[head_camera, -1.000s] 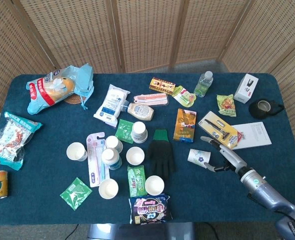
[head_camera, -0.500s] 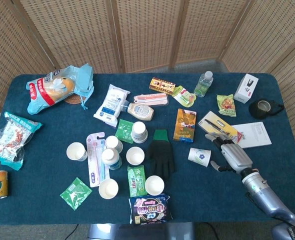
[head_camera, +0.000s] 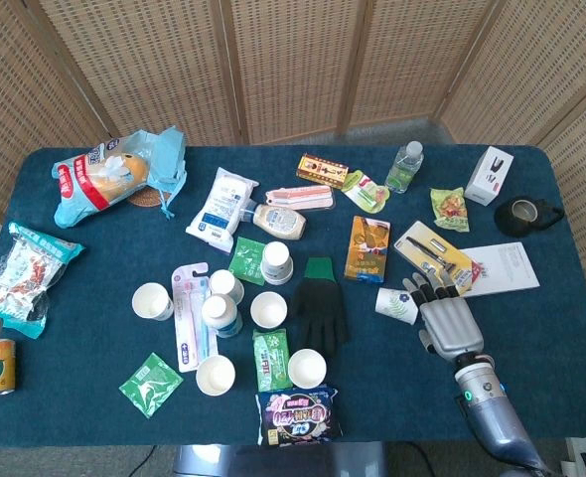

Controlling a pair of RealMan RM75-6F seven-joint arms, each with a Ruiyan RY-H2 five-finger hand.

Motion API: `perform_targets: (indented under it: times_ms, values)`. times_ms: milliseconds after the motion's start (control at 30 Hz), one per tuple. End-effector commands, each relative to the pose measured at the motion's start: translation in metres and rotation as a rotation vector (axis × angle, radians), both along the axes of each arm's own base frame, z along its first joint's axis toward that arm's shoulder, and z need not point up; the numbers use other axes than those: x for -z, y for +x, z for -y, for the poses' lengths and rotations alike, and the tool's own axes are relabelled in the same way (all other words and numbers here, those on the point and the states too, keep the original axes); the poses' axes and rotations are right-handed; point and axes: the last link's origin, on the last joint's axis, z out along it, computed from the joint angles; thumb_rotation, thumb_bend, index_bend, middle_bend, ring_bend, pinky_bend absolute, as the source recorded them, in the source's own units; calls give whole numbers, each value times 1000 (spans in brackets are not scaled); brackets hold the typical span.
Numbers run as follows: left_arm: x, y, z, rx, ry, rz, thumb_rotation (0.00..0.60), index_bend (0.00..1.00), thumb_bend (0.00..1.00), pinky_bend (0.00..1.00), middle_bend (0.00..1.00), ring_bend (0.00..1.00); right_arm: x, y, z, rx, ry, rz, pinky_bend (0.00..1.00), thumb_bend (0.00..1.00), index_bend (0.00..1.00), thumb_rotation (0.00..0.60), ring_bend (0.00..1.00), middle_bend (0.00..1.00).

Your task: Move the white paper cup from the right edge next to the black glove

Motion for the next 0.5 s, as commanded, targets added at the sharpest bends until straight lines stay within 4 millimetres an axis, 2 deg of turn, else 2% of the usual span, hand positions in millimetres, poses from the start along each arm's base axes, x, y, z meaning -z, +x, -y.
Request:
perform_targets:
  times_ms: [33, 500]
  values:
    - [0, -1, 0, -4, -1, 1, 600, 0, 420, 15, 58, 62, 6, 7, -5, 14, 3, 17, 0, 402, 5, 600, 0, 0]
    - [0, -4, 0, 0, 2, 10, 600, 0, 418, 15, 58, 62, 23, 19, -2, 6, 5, 10, 0, 393, 5, 600, 0, 0]
